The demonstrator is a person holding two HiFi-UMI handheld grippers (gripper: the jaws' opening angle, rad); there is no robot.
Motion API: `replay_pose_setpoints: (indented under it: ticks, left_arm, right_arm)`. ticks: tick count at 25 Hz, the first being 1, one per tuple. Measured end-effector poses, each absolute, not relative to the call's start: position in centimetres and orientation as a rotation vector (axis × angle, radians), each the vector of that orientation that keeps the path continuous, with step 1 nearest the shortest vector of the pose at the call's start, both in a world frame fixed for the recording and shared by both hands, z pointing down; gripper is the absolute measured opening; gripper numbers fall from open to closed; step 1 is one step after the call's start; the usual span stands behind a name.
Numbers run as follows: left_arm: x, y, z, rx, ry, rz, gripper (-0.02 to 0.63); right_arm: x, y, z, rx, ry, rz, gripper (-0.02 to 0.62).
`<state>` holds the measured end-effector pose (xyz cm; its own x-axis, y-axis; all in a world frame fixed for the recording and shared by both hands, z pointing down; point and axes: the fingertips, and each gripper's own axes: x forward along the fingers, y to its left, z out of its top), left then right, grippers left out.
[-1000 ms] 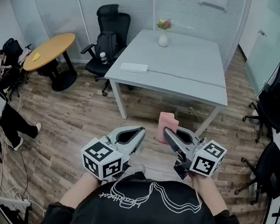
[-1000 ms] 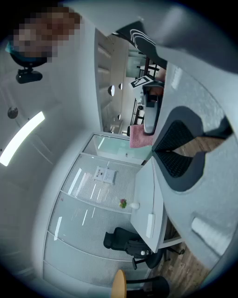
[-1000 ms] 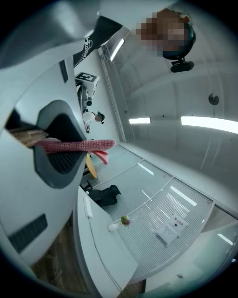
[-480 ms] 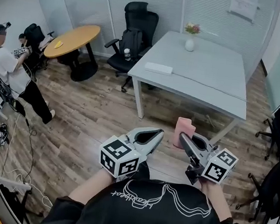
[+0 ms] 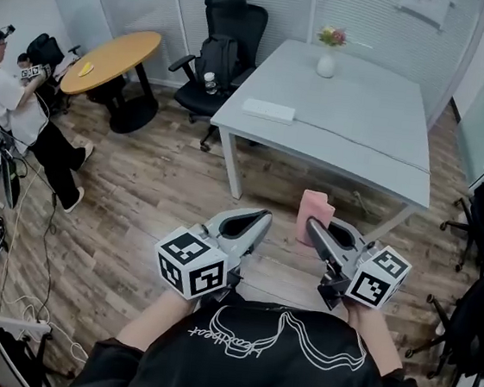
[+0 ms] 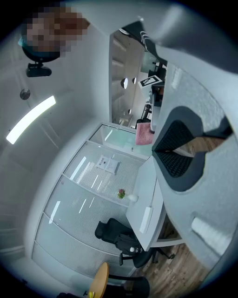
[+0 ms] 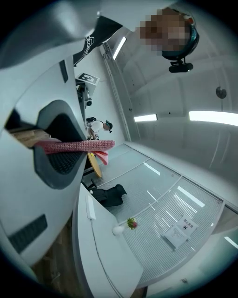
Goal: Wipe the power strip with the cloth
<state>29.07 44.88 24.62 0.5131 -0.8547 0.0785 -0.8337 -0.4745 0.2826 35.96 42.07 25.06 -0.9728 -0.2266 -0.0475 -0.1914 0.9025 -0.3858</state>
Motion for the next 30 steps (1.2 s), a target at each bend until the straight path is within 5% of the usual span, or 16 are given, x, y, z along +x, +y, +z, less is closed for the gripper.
replay_pose_setpoints:
  ticks: [23,30]
  left_arm:
    - [4.6,16.2,28.0,2.425,-1.291,0.081,0.014]
    - [3.5,14.6,28.6,2.439,-1.238,0.077,0.014]
  right_arm:
    - [13.2,15.6,27.0,-0.544,2.853,-0.905,0.032]
    - [12.8,14.4,28.3,-0.62,2.834,-0.903,0.032]
